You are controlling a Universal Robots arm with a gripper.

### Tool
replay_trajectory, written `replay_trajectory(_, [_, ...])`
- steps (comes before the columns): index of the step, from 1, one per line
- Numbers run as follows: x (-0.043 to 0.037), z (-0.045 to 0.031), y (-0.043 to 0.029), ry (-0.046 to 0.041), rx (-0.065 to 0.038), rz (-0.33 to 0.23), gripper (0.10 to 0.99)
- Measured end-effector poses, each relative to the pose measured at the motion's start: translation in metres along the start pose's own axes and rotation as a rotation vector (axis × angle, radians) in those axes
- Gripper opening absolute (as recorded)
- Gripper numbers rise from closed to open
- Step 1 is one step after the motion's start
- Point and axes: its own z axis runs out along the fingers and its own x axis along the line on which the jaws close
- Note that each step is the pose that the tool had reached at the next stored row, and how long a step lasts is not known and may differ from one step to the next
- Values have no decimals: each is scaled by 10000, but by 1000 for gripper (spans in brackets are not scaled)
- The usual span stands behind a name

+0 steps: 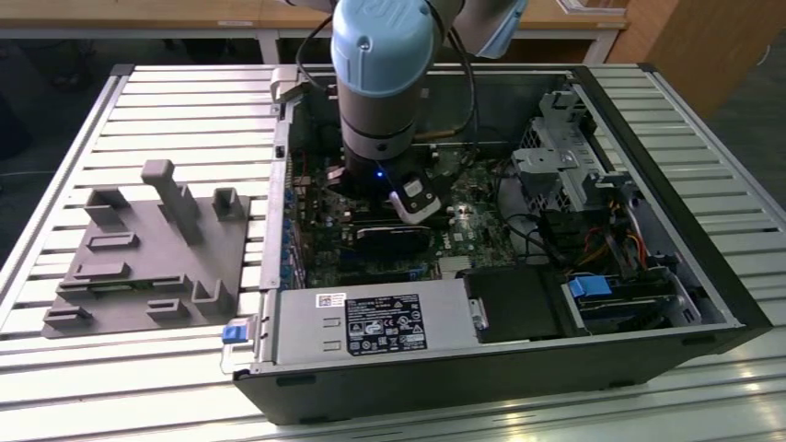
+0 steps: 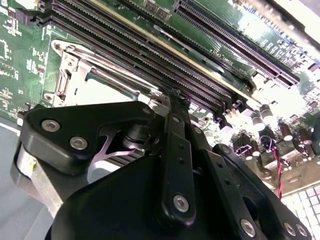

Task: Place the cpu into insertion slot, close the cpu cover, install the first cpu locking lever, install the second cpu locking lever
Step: 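Install the second cpu locking lever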

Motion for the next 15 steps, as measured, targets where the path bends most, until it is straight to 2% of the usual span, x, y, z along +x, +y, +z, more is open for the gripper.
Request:
replay_trajectory(5, [1,-51,13,2,-19,2,122])
replay_trajectory(10, [0,-118,32,3,-83,3,122])
replay_trajectory(15, [-3,-208,58,3,-189,6,122])
